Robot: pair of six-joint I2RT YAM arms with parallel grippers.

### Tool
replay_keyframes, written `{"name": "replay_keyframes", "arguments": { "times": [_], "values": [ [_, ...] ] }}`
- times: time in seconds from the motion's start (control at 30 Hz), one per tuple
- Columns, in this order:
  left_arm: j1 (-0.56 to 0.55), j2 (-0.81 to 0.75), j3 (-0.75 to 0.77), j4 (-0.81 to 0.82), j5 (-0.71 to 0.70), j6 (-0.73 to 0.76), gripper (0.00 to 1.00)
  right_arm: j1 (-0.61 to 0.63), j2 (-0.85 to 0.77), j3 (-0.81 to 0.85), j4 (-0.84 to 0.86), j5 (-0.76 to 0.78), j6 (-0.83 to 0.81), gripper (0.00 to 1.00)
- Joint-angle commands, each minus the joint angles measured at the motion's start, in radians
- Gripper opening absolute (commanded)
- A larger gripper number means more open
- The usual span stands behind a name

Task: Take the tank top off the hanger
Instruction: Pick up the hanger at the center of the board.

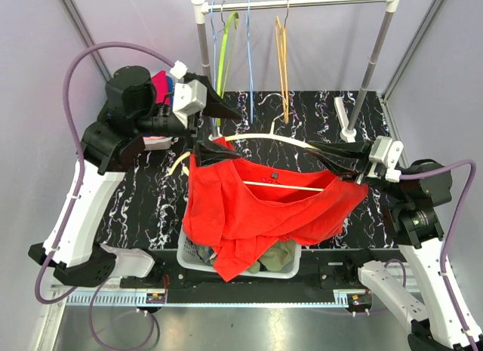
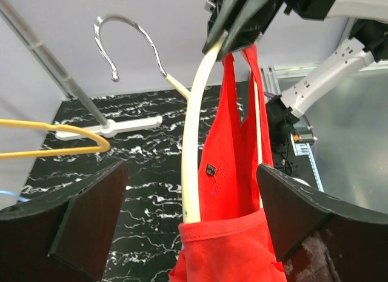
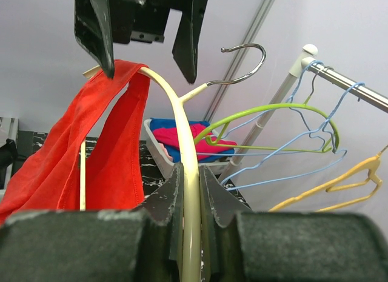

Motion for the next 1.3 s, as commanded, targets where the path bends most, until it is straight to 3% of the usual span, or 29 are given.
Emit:
{"name": "replay_keyframes", "arguments": {
  "times": [0.0,0.23,0.4,0.53,0.6,0.67,0.8,0.9,0.93,1.03,1.2,1.27],
  "values": [
    [-0.034,-0.004,-0.028,-0.006,-0.046,0.079,0.92,0.006,0.004,0.034,0.111,-0.011,0.042,0.0],
    [-0.057,0.039,0.016,-0.021,-0.075,0.099,0.84,0.006,0.007,0.02,0.137,-0.017,0.062,0.0],
    [-0.063,0.054,0.02,-0.026,-0.075,0.106,0.59,0.006,0.017,0.014,0.151,-0.02,0.072,0.0],
    [-0.071,0.057,0.018,-0.026,-0.112,0.116,0.56,0.006,0.021,0.008,0.167,-0.02,0.081,0.0],
    [-0.075,0.054,0.018,-0.027,-0.143,0.128,0.47,0.009,0.023,0.003,0.179,-0.017,0.089,0.0],
    [-0.081,0.051,0.02,-0.027,-0.189,0.139,0.45,0.007,0.021,-0.001,0.191,-0.017,0.094,0.0],
    [-0.094,0.045,0.016,-0.032,-0.264,0.199,0.54,0.007,0.017,-0.007,0.196,-0.02,0.101,0.0],
    [-0.094,0.04,0.013,-0.064,-0.279,0.252,0.49,0.009,0.013,-0.013,0.205,-0.019,0.105,0.0],
    [-0.094,0.036,0.007,-0.067,-0.279,0.262,0.34,0.007,0.013,-0.013,0.205,-0.019,0.105,0.04],
    [-0.094,0.025,-0.005,-0.075,-0.292,0.283,0.03,0.007,0.007,-0.02,0.219,-0.008,0.111,0.16],
    [-0.094,0.009,0.003,-0.082,-0.321,0.3,0.0,0.007,0.006,-0.036,0.248,0.007,0.126,0.24],
    [-0.094,0.005,0.004,-0.085,-0.335,0.32,0.0,0.007,0.007,-0.038,0.245,0.021,0.126,0.37]
  ]
}}
